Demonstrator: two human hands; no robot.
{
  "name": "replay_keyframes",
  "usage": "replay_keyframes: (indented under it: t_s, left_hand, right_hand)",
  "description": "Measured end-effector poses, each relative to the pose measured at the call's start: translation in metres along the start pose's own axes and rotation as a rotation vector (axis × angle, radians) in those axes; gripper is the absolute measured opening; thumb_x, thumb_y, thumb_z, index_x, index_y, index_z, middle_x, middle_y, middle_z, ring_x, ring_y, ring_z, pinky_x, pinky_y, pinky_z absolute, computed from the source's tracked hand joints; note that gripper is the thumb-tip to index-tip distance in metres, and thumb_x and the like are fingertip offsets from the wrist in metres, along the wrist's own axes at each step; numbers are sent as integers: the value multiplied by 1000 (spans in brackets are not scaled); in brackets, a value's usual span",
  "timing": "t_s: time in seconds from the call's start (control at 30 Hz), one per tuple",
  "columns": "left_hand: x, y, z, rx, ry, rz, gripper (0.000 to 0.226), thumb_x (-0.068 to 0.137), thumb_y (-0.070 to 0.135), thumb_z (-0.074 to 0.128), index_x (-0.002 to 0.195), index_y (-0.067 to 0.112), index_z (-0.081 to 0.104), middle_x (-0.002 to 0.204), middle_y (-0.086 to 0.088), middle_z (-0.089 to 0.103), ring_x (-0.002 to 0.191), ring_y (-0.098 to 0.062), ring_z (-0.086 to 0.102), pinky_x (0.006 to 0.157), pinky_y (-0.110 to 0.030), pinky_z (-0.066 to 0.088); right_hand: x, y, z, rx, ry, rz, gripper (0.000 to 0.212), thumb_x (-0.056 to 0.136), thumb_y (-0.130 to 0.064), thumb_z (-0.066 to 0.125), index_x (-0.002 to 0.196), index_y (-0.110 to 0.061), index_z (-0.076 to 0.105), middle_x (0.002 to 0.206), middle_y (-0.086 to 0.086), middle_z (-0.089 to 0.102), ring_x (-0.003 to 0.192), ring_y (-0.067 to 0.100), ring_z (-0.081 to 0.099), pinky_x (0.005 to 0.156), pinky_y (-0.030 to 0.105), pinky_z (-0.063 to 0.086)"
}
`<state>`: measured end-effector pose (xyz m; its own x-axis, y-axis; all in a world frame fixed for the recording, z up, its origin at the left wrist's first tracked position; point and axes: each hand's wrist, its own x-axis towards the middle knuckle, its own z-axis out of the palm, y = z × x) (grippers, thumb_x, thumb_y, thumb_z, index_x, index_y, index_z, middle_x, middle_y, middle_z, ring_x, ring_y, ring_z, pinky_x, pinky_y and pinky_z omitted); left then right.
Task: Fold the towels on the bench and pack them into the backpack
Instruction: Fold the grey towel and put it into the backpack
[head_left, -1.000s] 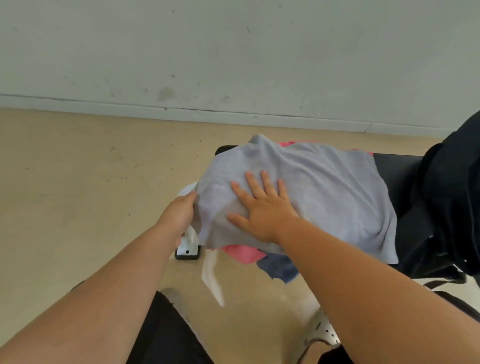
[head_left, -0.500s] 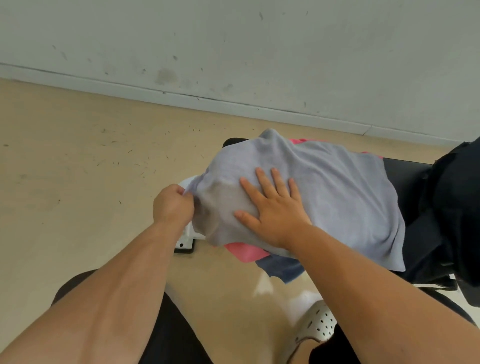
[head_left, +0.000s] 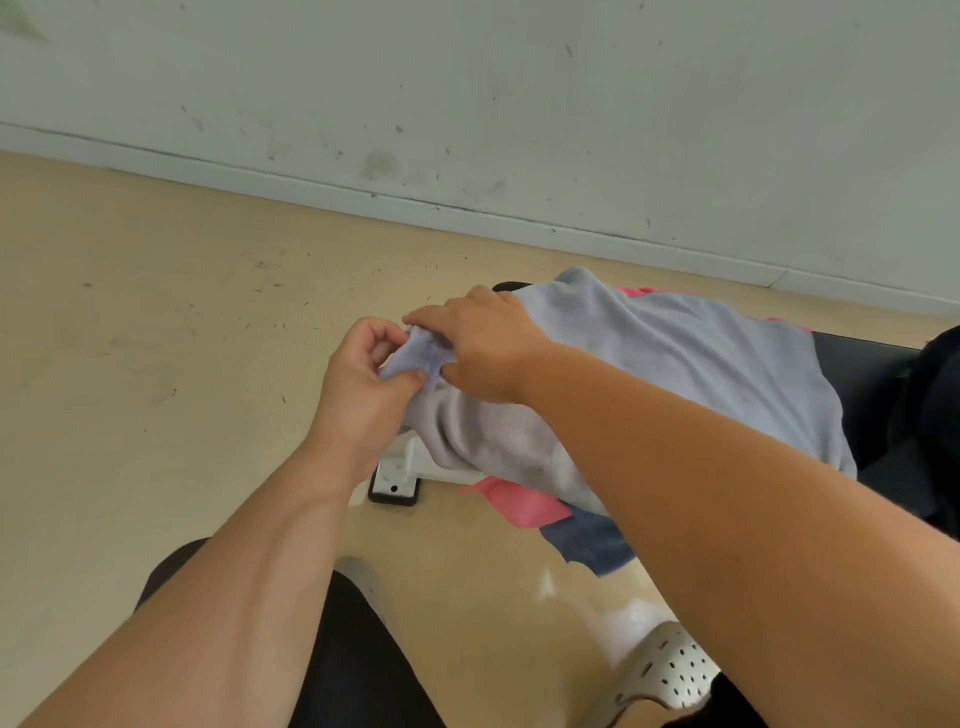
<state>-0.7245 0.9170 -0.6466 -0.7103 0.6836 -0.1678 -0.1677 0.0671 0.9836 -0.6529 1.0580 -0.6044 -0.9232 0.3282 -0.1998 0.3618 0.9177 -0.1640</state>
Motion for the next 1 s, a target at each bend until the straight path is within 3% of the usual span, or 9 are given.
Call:
replay_keyframes:
  t_s: [0.13,0.2,0.3,0.37,0.47,0.6,0.73,0.87,1.0]
  left_hand:
    - [-10,-6,5,76,-39,-11,34,84,1,72,104,25,57,88,-8,72,78,-21,68,73,-39,57]
    - [-13,-9,8,157,-82,-61,37,84,6,75,112,27,60,86,-11,73,79,-29,69,75,-42,58]
    - [-18,-11,17,215,-163,-97,19,84,6,75,98,19,72,75,-15,69,63,-19,57,60,-29,52]
    - [-20,-12,20,269,-165,-82,11,83,3,71,81,14,70,64,-5,62,57,-12,50,52,-22,43]
    - [-24,-15,22,357,-179,-37,14,82,5,71,71,9,63,57,8,57,51,-9,42,48,-20,37]
    - [-39,-24,20,468,-223,43,15,80,5,73,70,13,65,54,12,55,48,-6,41,49,-22,36]
    - [-44,-27,20,571,-246,116,14,78,7,74,71,16,67,55,15,57,50,-4,46,51,-16,38]
    - [-42,-27,19,585,-210,87,18,77,5,68,65,17,61,52,14,52,48,-6,40,49,-22,35]
    - [-36,-13,15,472,-64,-21,23,73,7,59,61,8,40,53,3,35,53,-15,29,51,-31,26]
  right_hand:
    - [-18,19,8,-86,276,28,28,85,-18,54,109,-30,61,91,-6,65,94,24,52,80,38,36]
    - [-36,31,15,-124,346,39,29,87,-20,54,114,-30,59,91,-5,66,90,23,52,84,41,39]
    - [-67,41,24,-174,180,46,42,90,-33,49,131,-35,50,96,-6,67,93,22,51,85,41,39]
    - [-83,42,27,-176,66,110,43,88,-44,33,127,-38,52,94,-5,66,90,22,49,82,40,36]
    - [-84,36,19,2,48,268,46,87,-48,22,107,-33,60,89,-2,63,84,21,49,80,40,36]
    - [-61,30,9,-122,127,370,39,93,-47,42,68,-19,53,68,0,54,70,20,51,58,32,33]
    - [-45,26,14,-38,77,410,29,86,-39,63,96,-19,45,79,-1,53,67,18,52,51,30,37]
    - [-31,21,9,36,19,460,6,93,-21,55,95,-16,52,87,6,59,74,24,56,62,35,43]
    - [-9,13,-6,318,191,477,22,99,-27,48,108,-9,57,98,10,62,88,29,60,75,39,50]
